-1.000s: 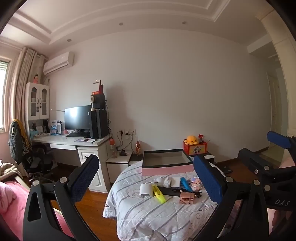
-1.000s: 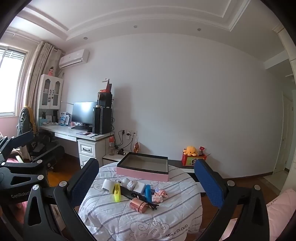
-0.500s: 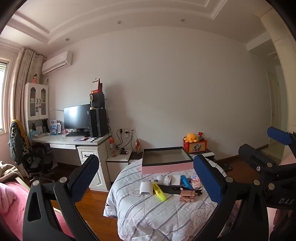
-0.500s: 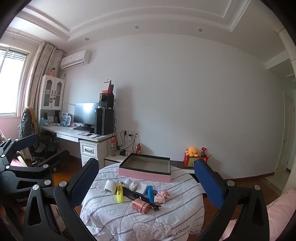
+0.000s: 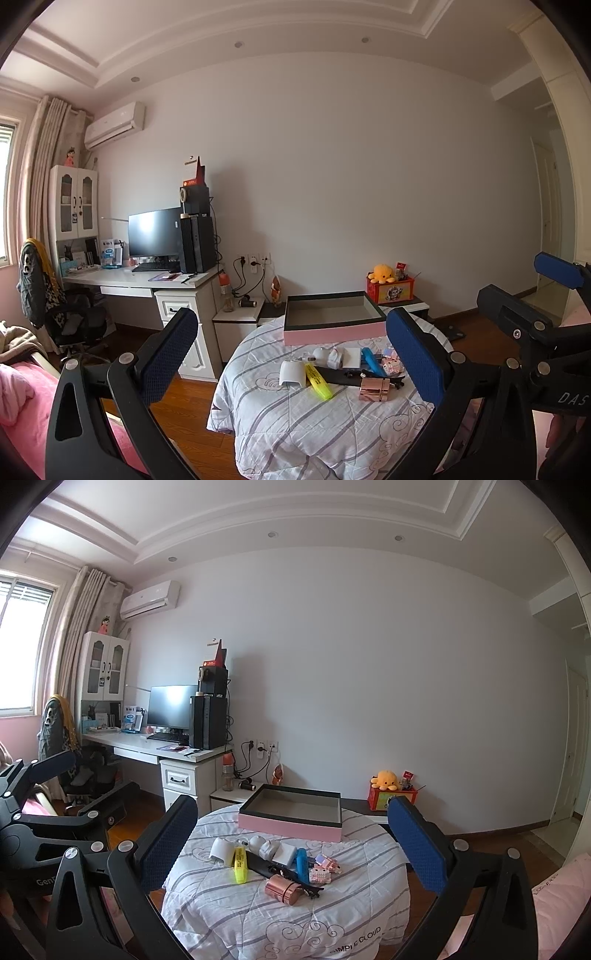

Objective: Organize rigid objects

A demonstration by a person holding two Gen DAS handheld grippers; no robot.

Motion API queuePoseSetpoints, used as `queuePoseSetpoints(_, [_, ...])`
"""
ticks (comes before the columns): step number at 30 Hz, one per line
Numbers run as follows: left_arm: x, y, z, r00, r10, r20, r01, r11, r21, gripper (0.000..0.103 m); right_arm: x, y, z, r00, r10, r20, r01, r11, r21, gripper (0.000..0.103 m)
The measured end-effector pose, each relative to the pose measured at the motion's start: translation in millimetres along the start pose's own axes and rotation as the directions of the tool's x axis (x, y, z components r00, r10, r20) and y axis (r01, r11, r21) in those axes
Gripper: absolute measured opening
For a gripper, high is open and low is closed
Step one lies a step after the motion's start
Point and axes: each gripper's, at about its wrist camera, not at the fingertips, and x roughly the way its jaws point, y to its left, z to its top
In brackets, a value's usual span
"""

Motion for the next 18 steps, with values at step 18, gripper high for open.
queuePoseSetpoints(18, [0.9, -3.8, 3.6, 1.0, 0.002, 0.004, -0.002, 1.0, 0.003, 0.103, 0.8, -1.7, -0.6, 1.0, -0.005, -0.003, 0.005, 1.0, 0.005, 0.103])
